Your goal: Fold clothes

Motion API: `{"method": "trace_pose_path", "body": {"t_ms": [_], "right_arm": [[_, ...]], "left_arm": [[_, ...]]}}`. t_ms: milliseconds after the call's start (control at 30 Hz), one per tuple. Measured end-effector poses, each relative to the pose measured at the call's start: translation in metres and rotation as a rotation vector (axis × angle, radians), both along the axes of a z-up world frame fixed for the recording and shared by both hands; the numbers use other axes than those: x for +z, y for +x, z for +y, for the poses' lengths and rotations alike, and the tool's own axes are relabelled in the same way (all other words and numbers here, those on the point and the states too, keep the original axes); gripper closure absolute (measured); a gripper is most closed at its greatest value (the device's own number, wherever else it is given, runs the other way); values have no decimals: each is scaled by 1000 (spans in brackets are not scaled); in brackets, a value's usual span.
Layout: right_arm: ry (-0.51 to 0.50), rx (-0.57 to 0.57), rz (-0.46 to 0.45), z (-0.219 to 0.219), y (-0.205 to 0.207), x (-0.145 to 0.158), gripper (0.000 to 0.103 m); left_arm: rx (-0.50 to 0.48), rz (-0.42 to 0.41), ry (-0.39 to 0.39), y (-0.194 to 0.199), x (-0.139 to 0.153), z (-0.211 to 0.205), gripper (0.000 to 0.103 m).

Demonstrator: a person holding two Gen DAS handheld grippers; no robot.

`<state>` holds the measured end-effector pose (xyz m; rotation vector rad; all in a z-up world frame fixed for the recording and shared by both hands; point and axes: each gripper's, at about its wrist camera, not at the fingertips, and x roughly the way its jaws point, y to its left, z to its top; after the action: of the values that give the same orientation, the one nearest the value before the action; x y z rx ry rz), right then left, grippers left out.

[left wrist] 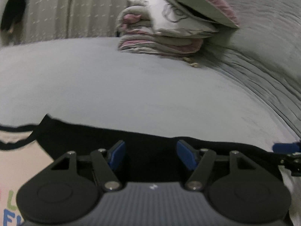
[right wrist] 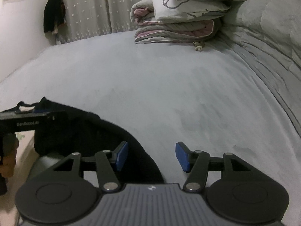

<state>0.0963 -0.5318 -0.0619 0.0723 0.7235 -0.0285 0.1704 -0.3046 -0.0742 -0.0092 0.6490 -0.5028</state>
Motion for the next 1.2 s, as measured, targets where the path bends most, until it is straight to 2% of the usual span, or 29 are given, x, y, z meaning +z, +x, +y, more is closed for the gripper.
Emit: {"method": "trace_pose_path", "body": {"t_ms": [167, 300, 433, 533, 633, 767, 833, 867, 900, 933, 1000, 1033, 1100, 1200], "right_arm": [[39, -1, -24, -11, -17, 3, 47], [59, -47, -25, -22, -24, 1, 51], [72, -87, -28, -30, -25, 0, 51], [74, -108, -33, -34, -28, 1, 51], [89, -130, -45, -40, -33, 1, 51], [118, -155, -64, -47, -38, 2, 51], [136, -163, -77, -50, -40, 2, 51], [146, -165, -84, -51, -41, 3, 51], [156, -168, -91, -52, -42, 4, 51], [165, -171, -98, -54, -43, 4, 51], [186, -180, -116, -57, -45, 6, 51], [196, -189, -127, -58, -47, 7, 51], [211, -206, -150, -61, -50, 10, 50], [234, -226, -191, -65, -57, 16, 50]], "left_arm": [[-139, -26, 4, -18, 10, -22, 43], [-277, 8, 20, -33, 12, -47, 47], [-441, -17, 35, -65, 13, -66, 49], [-607, -79, 60, -97, 10, -79, 49], [-751, -92, 88, -118, 5, -91, 49], [-861, -87, 136, -138, -7, -101, 50], [-883, -81, 177, -142, -14, -108, 68], [-883, -80, 179, -144, -15, -109, 73], [-882, -79, 179, -145, -16, -110, 87], [-863, -76, 177, -143, -15, -112, 96], [-816, -36, 137, -134, -9, -115, 97], [-779, -7, 92, -124, -4, -113, 97], [-703, 51, 0, -104, 6, -110, 97], [-586, 156, -188, -70, 23, -97, 97]]}}
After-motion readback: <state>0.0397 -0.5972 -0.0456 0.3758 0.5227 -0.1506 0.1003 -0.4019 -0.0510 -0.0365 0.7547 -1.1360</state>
